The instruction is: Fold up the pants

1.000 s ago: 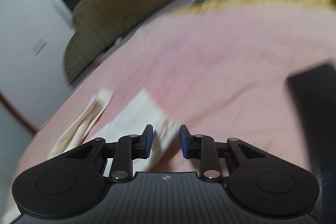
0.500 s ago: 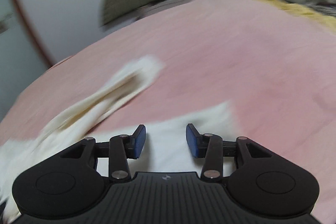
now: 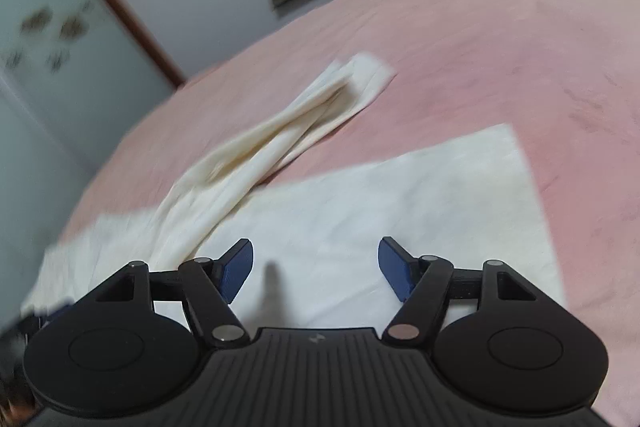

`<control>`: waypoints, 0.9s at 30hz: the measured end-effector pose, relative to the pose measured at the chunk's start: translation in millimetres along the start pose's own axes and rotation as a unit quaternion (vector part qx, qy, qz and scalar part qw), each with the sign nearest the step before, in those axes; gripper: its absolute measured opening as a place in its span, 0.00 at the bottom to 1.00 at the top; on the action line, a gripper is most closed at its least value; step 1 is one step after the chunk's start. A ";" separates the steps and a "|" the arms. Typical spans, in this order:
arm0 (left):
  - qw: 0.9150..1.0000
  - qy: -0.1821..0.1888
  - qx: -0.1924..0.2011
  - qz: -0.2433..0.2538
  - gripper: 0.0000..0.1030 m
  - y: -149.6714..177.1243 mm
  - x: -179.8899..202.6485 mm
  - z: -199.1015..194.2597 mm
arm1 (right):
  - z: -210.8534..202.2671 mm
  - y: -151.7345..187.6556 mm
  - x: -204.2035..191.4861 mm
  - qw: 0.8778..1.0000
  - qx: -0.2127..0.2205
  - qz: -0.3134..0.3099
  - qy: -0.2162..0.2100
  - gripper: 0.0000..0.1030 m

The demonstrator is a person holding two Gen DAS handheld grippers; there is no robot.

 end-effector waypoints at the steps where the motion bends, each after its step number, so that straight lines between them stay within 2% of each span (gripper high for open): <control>1: 1.000 -0.003 0.001 0.000 0.65 0.4 -0.3 0.5 | -1.1 -10.2 14.5 0.999 0.023 0.034 0.017 0.56; 2: 1.000 -0.005 0.002 0.000 0.66 0.7 -0.9 0.8 | -4.1 -20.7 29.4 0.996 0.048 0.048 0.060 0.49; 6: 1.000 -0.011 0.009 0.003 0.66 1.8 -0.3 0.5 | -21.3 -43.1 49.2 0.974 0.090 0.045 0.202 0.52; 7: 1.000 -0.013 0.010 0.004 0.66 1.6 0.2 0.5 | -26.9 -43.7 40.9 0.975 0.099 0.028 0.199 0.52; 9: 1.000 -0.017 0.010 0.004 0.66 1.4 0.9 -0.3 | -26.9 -39.2 12.2 0.986 0.098 -0.006 0.134 0.55; 11: 1.000 -0.018 0.010 0.003 0.66 1.4 1.2 -0.5 | -14.5 -29.3 -10.2 0.994 0.069 -0.029 0.077 0.56; 12: 1.000 -0.018 0.010 0.003 0.66 1.5 1.1 -0.5 | -3.7 -23.4 -16.8 0.996 0.044 -0.039 0.068 0.56; 13: 1.000 -0.017 0.009 0.002 0.66 1.6 0.9 -0.5 | 7.1 -18.1 -14.1 0.996 0.018 -0.045 0.081 0.56; 14: 1.000 -0.016 0.009 0.002 0.67 1.7 0.7 -0.5 | 15.7 -15.2 -4.9 0.993 0.003 -0.046 0.112 0.55; 15: 1.000 -0.016 0.010 0.001 0.67 2.1 0.2 -0.6 | 15.5 -20.4 -2.1 0.990 0.030 -0.057 0.124 0.55; 16: 1.000 -0.016 0.011 0.000 0.68 2.4 -0.3 -0.5 | 11.4 -26.7 7.8 0.977 0.050 -0.054 0.199 0.55; 17: 1.000 -0.017 0.011 -0.001 0.68 2.9 -0.8 -0.2 | 4.1 -33.8 13.9 0.958 0.076 -0.048 0.274 0.58; 18: 1.000 -0.019 0.011 -0.001 0.69 3.0 -0.4 -0.3 | -0.5 -39.5 9.1 0.954 0.102 -0.041 0.280 0.58; 19: 1.000 -0.020 0.012 0.001 0.69 2.9 0.1 -0.4 | -0.8 -43.8 -2.5 0.967 0.121 -0.027 0.224 0.58; 20: 1.000 -0.022 0.013 0.003 0.69 2.9 0.5 -0.5 | 1.3 -47.1 -15.3 0.982 0.131 0.010 0.135 0.57; 21: 1.000 -0.023 0.013 0.005 0.69 3.2 0.7 -0.8 | 6.6 -50.3 -23.1 0.987 0.130 0.050 0.074 0.57; 22: 1.000 -0.024 0.013 0.005 0.69 3.1 0.7 -0.9 | 13.2 -53.0 -27.2 0.988 0.125 0.079 0.042 0.57; 23: 1.000 -0.023 0.013 0.004 0.69 3.2 0.8 -1.1 | 23.3 -57.3 -29.9 0.987 0.120 0.105 0.026 0.57; 27: 1.000 -0.018 0.010 -0.010 0.72 4.1 -2.7 -0.2 | 49.5 -65.9 -24.5 0.978 0.125 0.167 0.019 0.57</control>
Point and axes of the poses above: each gripper's, at about its wrist camera, not at the fingertips, and z roughly the way its jaws point, x to its right, y to its underside, the point moved 9 cm from there along z, roughly the way its jaws point, and after that the axes turned 2 degrees about y, right-handed, at the moved point
